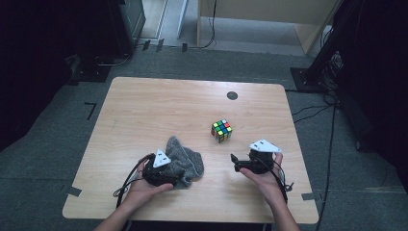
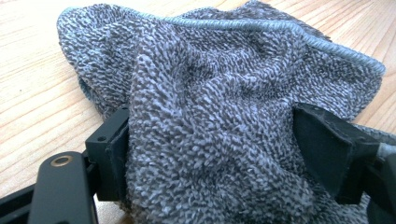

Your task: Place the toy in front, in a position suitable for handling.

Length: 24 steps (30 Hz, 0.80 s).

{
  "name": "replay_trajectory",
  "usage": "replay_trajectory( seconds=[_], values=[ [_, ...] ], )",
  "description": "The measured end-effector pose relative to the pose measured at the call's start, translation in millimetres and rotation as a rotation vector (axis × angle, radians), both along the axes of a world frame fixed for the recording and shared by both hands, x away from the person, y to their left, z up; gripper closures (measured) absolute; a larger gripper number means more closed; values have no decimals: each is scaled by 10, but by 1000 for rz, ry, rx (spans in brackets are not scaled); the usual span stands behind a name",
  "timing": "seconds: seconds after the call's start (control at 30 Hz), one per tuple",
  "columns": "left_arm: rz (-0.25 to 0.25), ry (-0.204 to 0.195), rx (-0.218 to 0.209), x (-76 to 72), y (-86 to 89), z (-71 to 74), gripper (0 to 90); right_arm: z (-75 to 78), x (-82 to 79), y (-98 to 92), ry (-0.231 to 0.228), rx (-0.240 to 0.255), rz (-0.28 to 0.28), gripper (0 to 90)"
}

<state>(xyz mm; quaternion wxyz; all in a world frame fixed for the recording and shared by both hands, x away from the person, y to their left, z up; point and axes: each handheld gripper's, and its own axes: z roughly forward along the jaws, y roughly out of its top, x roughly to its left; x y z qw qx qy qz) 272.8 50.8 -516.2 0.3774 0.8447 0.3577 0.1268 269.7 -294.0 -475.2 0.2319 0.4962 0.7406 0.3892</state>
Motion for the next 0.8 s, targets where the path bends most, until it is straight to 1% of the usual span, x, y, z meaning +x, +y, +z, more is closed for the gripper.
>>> replay_trajectory(
  seconds=[0.13,0.2,0.23,0.37,0.43,0.47,0.5,0.53,0.7,0.8],
  values=[
    [1,-4,0,-4,-3,-4,197,-25,123,103,6,12,10,41],
    [2,-4,0,-6,-5,-5,196,-34,153,126,8,15,9,41],
    [1,-4,-1,-5,-4,-5,195,-51,214,170,5,21,9,42],
    [1,-4,-2,-5,-3,-6,195,-70,300,231,11,29,7,43],
    [1,-5,-1,-6,-4,-6,195,-74,321,244,9,28,7,43],
    [1,-5,-1,-6,-4,-6,195,-86,367,264,12,31,-1,42],
    [1,-5,-1,-6,-4,-6,195,-86,367,264,12,31,-1,42],
    [1,-5,-1,-6,-5,-6,195,-105,419,273,16,38,-6,42],
    [1,-5,-1,-6,-5,-6,195,-152,492,285,15,37,-12,42],
    [1,-5,-1,-6,-4,-7,195,-239,552,306,26,24,-16,42]
  ],
)
